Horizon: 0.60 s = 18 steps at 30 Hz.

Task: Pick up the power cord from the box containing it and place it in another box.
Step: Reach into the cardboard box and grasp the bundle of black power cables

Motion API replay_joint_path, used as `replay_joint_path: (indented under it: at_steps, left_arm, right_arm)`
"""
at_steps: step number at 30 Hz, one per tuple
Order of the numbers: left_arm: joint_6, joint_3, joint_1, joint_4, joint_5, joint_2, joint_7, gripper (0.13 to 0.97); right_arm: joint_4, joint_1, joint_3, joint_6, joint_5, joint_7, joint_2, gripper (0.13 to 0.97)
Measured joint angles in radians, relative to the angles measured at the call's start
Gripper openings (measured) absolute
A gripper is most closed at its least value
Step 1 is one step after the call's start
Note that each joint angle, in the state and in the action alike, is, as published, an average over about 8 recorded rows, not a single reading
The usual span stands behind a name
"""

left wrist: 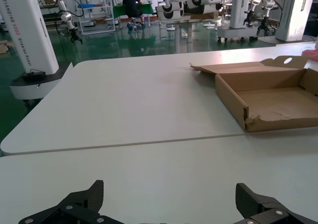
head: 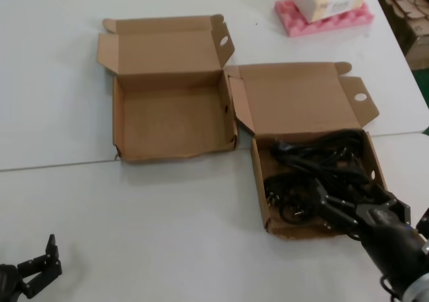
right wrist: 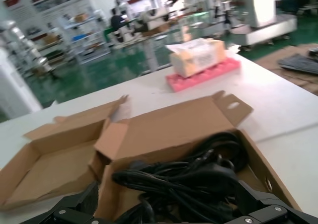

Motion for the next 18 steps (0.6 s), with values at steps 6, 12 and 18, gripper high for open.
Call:
replay_joint_path:
  at_steps: [6,12,18]
  left_arm:
    - [0.000,0.000,0.000,0.000,0.000,0.000,0.000,0.931]
    - [0.000,0.000,0.000,0.000,0.000,0.000,0.000,0.868]
    - [0.000,0.000,0.000,0.000,0.000,0.000,0.000,0.831]
  right_arm:
    - [0.046,0.000,0.026,-0.072,-0.008,0.000,0.099,0.966]
    - [0.024,0.067,0.012,-0.137,-0.051,0.000,0.181,0.966]
    - [-0.083,0.181,-0.050,-0.234,-0.090,0.000,0.183,0.966]
